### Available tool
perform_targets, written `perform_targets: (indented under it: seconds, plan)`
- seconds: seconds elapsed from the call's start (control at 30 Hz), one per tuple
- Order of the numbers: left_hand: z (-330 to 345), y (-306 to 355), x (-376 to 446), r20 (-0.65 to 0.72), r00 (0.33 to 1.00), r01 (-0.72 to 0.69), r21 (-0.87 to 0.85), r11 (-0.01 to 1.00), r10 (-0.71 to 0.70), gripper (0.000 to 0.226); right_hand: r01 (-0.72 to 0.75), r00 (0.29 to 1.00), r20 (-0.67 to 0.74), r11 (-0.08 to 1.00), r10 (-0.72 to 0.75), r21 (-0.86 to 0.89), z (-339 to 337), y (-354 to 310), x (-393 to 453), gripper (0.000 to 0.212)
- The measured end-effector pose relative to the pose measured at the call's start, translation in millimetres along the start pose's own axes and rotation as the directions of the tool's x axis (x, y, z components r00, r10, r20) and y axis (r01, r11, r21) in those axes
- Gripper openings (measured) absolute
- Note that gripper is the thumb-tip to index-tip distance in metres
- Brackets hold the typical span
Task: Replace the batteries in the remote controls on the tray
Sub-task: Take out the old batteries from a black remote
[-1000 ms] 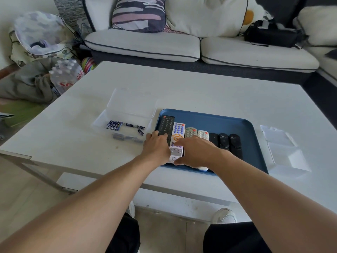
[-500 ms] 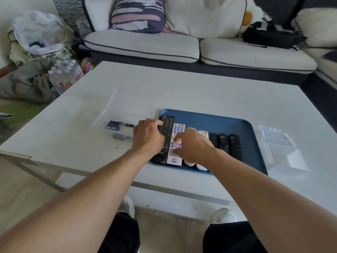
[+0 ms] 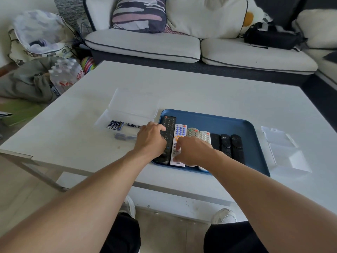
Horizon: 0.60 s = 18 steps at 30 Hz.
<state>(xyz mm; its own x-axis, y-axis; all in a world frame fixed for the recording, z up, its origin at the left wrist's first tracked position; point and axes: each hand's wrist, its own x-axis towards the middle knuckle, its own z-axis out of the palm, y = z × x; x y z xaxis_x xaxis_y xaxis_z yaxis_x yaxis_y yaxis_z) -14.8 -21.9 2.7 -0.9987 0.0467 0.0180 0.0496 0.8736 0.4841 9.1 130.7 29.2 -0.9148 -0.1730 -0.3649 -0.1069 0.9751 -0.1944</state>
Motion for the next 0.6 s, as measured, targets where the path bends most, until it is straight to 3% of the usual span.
perform_targets:
  seconds: [0.13,0.33,0.6]
  plan:
    - [0.9,0.2,1.6,-0.012,1.0,-0.024,-0.002,1.0,0.024,0.047,-0.028,0.999,-0.017,0.999,0.029,0.03,2.0,-1.3,0.2,0.04]
    - [2.2,4.0,0.6,0.035,0.981,-0.192,0.102,0.976,0.189,0.054,-0.056,0.998,-0.018,0.998,0.057,0.036,0.0,0.5,-0.6,0.042]
    - [5.1,6.8,-5.8,0.17,0.977,-0.159,0.18,0.971,0.129,0.053,-0.041,0.999,-0.02,0.999,0.041,-0.034,2.1,-5.7,-2.4,0.065]
